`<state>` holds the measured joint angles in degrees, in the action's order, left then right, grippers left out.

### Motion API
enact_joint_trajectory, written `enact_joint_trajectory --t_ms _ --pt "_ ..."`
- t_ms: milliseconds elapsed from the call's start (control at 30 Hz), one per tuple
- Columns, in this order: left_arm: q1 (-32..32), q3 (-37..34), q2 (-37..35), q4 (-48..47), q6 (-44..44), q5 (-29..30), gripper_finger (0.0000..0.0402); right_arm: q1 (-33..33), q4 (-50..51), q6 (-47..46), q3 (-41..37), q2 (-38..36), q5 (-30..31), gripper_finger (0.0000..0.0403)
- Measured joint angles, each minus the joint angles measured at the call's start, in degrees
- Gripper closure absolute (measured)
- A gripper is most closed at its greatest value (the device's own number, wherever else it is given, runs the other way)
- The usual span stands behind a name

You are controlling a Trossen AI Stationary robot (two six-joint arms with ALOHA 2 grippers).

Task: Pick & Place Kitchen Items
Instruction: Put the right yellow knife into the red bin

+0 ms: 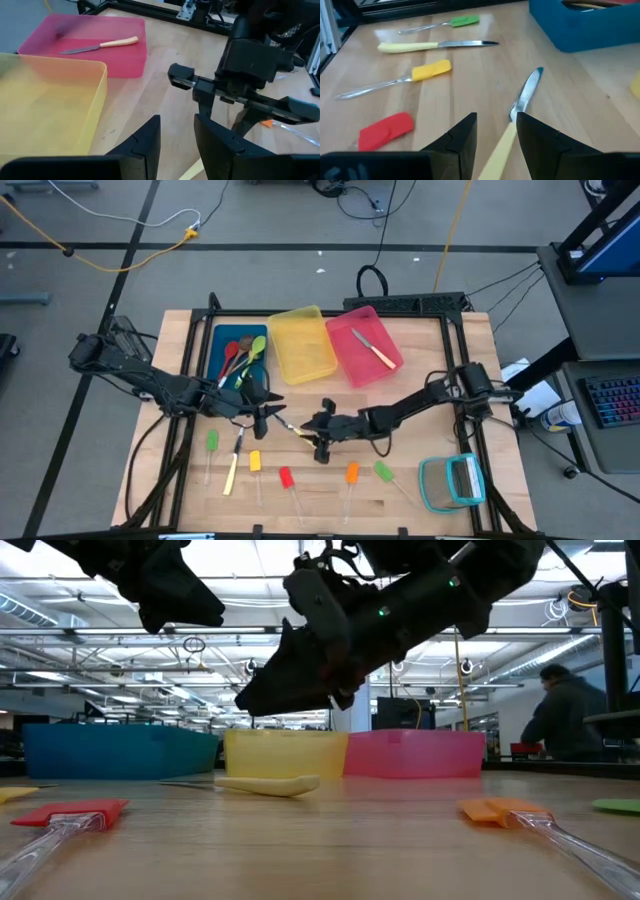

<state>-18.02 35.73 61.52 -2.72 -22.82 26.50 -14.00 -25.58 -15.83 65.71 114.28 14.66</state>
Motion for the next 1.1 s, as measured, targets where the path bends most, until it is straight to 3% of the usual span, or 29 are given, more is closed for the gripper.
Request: enact_joint_trajectory --t_ms 433,667,833,1100 --pt "0.00 0.00 -0.01 -0.07 0.66 -0.02 0.0279 0.11 11.76 -3.13 0.15 0.09 -0.97 0.0271" --pt "-0.02 0.00 -0.01 -0.04 0.29 -0.02 0.0279 -1.41 9.43 -1.32 0.13 0.38 -5.13 0.0271" --pt "0.00 0.00 0.00 0.00 -0.38 -0.02 0.0279 -1.80 4.45 -2.88 0.36 4.54 -8.62 0.0271" --pt "-0.01 0.00 -0.02 -0.14 -0.25 -0.02 0.0279 -1.38 5.95 2.56 1.09 5.62 -6.25 0.0271"
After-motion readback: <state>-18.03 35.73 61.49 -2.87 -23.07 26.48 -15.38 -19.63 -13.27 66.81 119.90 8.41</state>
